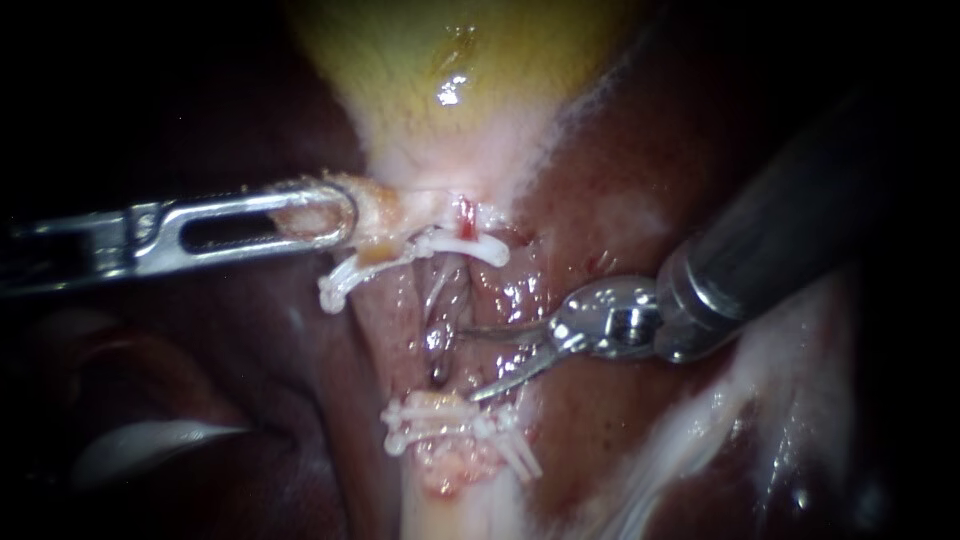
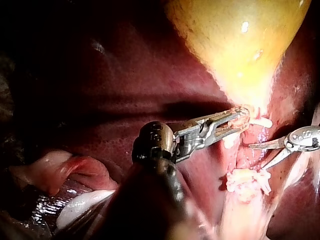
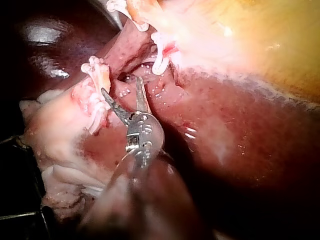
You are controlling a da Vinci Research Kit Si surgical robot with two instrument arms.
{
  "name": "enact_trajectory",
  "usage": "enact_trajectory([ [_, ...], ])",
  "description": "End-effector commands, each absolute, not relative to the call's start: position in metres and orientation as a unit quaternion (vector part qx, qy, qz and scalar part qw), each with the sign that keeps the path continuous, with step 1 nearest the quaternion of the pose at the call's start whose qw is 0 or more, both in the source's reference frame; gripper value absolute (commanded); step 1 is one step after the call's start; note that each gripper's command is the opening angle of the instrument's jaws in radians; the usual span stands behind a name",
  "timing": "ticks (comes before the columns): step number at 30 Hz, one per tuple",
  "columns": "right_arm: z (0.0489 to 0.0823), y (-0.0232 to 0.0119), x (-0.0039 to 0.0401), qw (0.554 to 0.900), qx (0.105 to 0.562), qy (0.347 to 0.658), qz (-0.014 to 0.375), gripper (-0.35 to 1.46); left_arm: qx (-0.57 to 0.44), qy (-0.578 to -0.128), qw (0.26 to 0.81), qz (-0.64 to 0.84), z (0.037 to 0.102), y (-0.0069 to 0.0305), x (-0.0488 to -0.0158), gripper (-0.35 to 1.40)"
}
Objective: Go back from the cut right tube
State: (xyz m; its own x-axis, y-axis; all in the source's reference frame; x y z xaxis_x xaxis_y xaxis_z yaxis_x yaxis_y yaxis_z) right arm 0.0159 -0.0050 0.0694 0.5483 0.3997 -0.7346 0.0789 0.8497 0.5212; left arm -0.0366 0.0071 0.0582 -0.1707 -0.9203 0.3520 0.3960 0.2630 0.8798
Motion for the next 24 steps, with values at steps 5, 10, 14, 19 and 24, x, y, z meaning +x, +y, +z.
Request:
enact_trajectory([
  [5,0.0668,-0.0041,0.0134,0.864,0.189,0.459,0.079,1.43,0.247,-0.527,0.594,-0.555,0.0582,0.0071,-0.0366,-0.35],
  [10,0.0649,-0.0032,0.0106,0.875,0.16,0.45,0.073,1.43,0.247,-0.528,0.594,-0.555,0.0582,0.0071,-0.0365,-0.35],
  [14,0.0637,-0.0023,0.0083,0.88,0.143,0.448,0.074,1.43,0.247,-0.528,0.594,-0.554,0.0585,0.0072,-0.0365,-0.35],
  [19,0.0629,-0.0016,0.0064,0.88,0.137,0.449,0.079,1.43,0.247,-0.528,0.594,-0.554,0.0587,0.0072,-0.0365,-0.35],
  [24,0.0625,-0.0013,0.0056,0.88,0.136,0.448,0.083,1.43,0.246,-0.528,0.594,-0.554,0.0592,0.0071,-0.0367,-0.35],
])
